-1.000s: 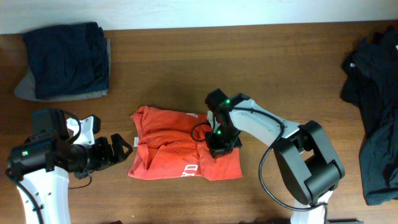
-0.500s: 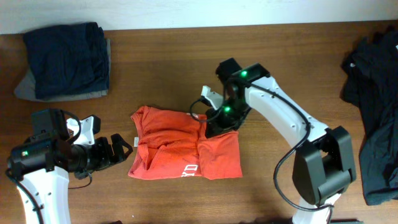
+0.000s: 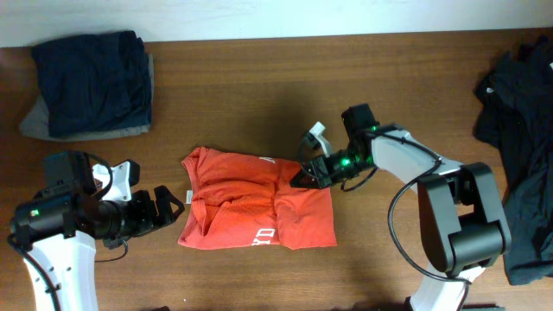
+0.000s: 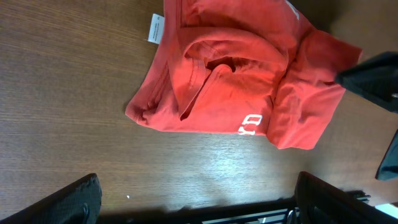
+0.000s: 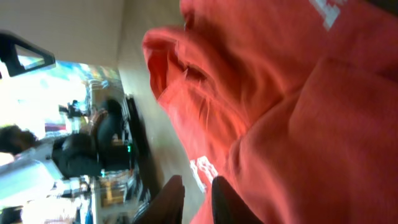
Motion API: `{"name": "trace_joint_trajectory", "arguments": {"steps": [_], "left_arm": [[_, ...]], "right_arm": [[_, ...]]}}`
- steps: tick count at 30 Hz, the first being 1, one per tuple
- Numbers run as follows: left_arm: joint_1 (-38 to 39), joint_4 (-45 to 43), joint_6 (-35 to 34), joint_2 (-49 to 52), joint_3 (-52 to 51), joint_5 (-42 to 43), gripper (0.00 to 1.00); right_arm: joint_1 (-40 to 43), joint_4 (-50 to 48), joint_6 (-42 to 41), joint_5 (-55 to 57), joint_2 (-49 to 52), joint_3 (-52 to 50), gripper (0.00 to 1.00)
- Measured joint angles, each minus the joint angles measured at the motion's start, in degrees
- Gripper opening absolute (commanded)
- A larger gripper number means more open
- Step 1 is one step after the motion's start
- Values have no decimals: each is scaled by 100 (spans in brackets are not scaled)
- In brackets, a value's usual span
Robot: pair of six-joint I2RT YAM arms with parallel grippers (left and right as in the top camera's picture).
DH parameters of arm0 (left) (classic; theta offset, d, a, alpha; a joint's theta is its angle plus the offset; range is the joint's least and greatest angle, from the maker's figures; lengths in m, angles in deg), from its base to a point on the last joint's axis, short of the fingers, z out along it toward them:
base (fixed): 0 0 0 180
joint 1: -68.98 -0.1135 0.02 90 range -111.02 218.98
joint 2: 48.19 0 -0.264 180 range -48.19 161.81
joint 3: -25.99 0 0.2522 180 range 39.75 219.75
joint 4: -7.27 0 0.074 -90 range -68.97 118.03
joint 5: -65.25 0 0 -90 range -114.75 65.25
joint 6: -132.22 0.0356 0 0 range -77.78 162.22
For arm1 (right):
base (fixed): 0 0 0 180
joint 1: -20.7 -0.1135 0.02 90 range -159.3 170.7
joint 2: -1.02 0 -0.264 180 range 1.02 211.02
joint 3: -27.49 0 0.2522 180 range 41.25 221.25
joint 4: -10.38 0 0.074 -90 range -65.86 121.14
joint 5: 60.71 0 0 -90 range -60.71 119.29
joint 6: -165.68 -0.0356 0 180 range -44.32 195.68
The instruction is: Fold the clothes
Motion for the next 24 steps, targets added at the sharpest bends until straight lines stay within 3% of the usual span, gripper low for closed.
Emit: {"name": "trace_joint_trajectory", "arguments": {"steps": [6, 12, 14, 17, 24], "left_arm": [[0, 11, 0, 0, 0, 0, 99], [0, 42, 0, 0, -2, 0, 99], [0, 48, 0, 0, -2, 0, 99], [0, 50, 0, 0, -2, 0, 99], [0, 70, 0, 0, -2, 0, 99]], "right_arm": [[0, -1303, -1019, 37, 0, -461, 27], [0, -1637, -1534, 205, 317, -540, 26], [0, -1696, -1700, 243, 566, -540, 22], [17, -1803, -1888, 166, 811, -533, 8], [44, -1895, -2186, 105, 887, -503, 4]]}}
